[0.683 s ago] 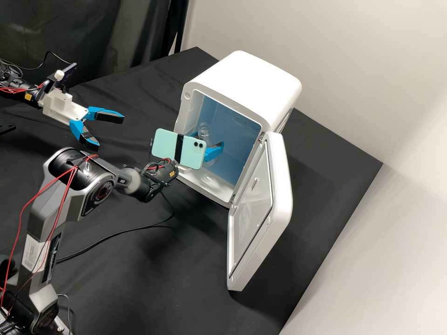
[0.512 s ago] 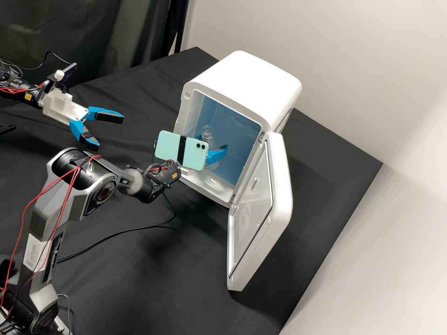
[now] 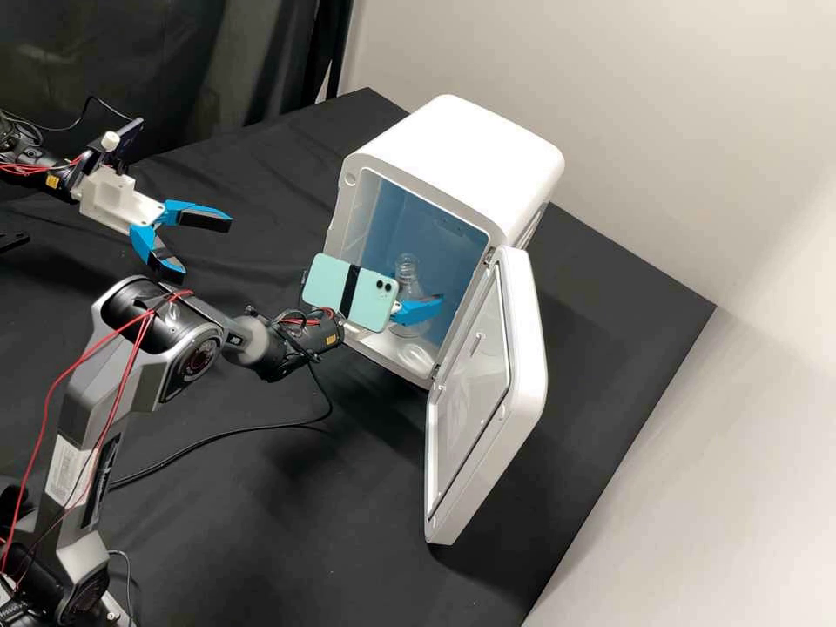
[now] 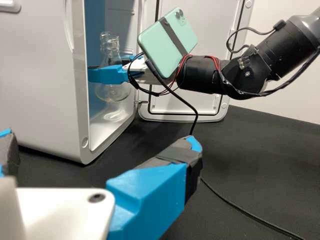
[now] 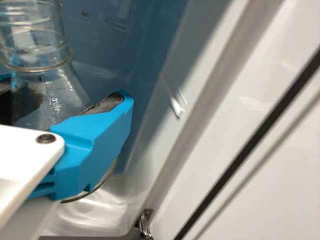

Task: Place the flask in the incubator

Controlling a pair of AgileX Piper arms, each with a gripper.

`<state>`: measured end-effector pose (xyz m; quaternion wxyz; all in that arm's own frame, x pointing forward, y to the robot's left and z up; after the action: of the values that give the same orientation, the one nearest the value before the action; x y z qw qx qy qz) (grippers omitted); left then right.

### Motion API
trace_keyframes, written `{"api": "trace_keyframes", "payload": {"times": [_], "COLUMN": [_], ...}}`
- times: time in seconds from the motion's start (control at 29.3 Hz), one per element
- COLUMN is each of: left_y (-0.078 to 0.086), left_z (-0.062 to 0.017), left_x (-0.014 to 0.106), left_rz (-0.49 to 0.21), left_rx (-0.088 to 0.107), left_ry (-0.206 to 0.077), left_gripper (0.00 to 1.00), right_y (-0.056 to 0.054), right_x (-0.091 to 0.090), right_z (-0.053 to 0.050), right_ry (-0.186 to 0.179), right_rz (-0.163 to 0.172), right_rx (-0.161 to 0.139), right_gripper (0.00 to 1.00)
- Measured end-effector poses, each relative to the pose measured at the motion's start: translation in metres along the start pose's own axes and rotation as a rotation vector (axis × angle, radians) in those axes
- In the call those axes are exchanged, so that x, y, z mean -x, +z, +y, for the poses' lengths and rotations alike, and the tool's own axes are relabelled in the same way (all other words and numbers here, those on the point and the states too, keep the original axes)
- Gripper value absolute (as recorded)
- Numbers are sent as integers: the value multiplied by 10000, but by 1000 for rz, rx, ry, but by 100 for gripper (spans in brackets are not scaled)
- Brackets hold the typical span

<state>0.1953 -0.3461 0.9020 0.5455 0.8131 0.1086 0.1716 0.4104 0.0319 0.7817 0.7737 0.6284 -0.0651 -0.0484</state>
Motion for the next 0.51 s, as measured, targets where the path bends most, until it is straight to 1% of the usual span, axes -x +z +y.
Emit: {"api": "trace_keyframes", "payload": {"times": [0.07,0.17,0.38,0.44,0.51], "left_y": [0,0,0,0,0], "left_z": [0,0,0,0,0], "left_x": [0,0,0,0,0], "left_rz": [0,0,0,0,0], "left_rx": [0,0,0,0,0], "left_ry": [0,0,0,0,0], "left_gripper": [100,100,100,100,100], "right_y": [-2,3,2,-8,-39], "right_x": [5,7,7,11,24], "right_z": [-6,-8,-6,1,8], "right_ry": [3,6,8,15,39], "right_rz": [-13,-25,-25,-24,-26], "right_rx": [1,9,9,5,7], "right_gripper": [0,0,0,0,0]}}
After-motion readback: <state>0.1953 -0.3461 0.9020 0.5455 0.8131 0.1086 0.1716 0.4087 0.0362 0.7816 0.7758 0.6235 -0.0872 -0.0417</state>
